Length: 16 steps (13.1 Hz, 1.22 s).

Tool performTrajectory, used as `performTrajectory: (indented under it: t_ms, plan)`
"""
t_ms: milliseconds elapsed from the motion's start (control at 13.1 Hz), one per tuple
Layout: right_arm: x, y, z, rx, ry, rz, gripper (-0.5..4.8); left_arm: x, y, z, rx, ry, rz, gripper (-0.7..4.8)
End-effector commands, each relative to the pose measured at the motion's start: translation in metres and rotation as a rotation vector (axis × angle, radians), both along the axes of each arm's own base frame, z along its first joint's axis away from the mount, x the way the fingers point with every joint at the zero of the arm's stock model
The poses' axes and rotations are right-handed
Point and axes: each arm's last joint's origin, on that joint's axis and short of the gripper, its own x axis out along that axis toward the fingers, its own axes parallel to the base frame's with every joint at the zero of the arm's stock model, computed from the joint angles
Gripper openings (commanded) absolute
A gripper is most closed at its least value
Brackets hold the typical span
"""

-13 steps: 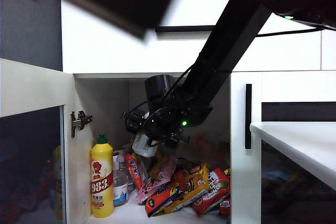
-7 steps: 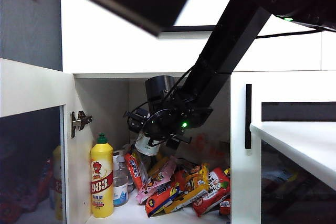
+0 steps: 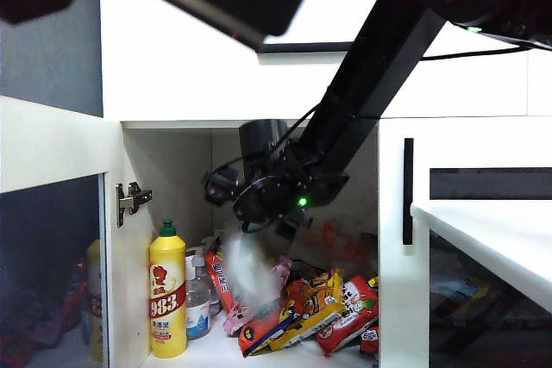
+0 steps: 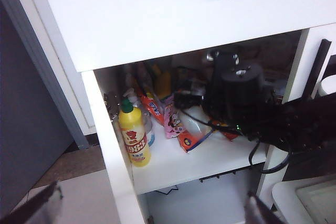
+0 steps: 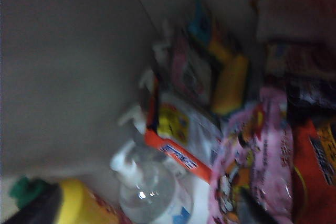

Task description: Open the left door of the white cabinet, pick up a can of beverage from the table on the right, place it inside the cabinet, and finally close the cabinet door.

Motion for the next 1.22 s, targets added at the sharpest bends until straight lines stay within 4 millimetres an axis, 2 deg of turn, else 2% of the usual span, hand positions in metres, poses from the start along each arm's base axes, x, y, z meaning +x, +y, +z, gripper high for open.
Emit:
performTrajectory:
  t_ms: [76, 305, 609, 761, 838, 914, 990, 1066, 1142, 1218]
  plan:
    - [0.000, 0.002, 0.008, 0.018, -0.026, 0.002, 4.79, 0.000, 0.000, 0.001, -0.006, -0.008, 0.004, 4.79]
    - [0.000, 0.003, 0.009, 0.026, -0.032, 0.016, 4.79, 0.000, 0.000, 0.001, -0.006, -0.008, 0.004, 4.79]
    - [-0.007, 0.015, 0.021, 0.065, -0.059, 0.162, 4.79, 0.000, 0.001, 0.003, -0.011, -0.023, 0.018, 4.79]
    - [-0.016, 0.027, 0.035, 0.058, -0.073, 0.225, 4.79, 0.000, 0.000, 0.004, -0.024, -0.037, 0.018, 4.79]
    - [-0.020, 0.032, 0.043, 0.006, -0.074, 0.253, 4.79, 0.000, 0.000, 0.005, -0.025, -0.043, 0.017, 4.79]
    - [-0.026, 0.034, 0.055, -0.116, -0.051, 0.266, 4.79, 0.000, 0.000, 0.006, -0.008, -0.058, 0.014, 4.79]
    - [-0.028, 0.032, 0.064, -0.205, -0.002, 0.280, 4.79, 0.000, 0.001, 0.007, 0.003, -0.069, 0.014, 4.79]
    - [-0.030, 0.021, 0.075, -0.256, 0.118, 0.290, 4.69, 0.000, 0.001, 0.008, -0.001, -0.075, 0.014, 4.79]
    - [-0.035, 0.015, 0.088, -0.281, 0.197, 0.336, 4.29, 0.000, 0.001, 0.008, -0.002, -0.076, 0.014, 4.79]
    - [-0.040, 0.013, 0.101, -0.306, 0.225, 0.346, 4.29, 0.000, 0.001, 0.009, -0.003, -0.077, 0.014, 4.79]
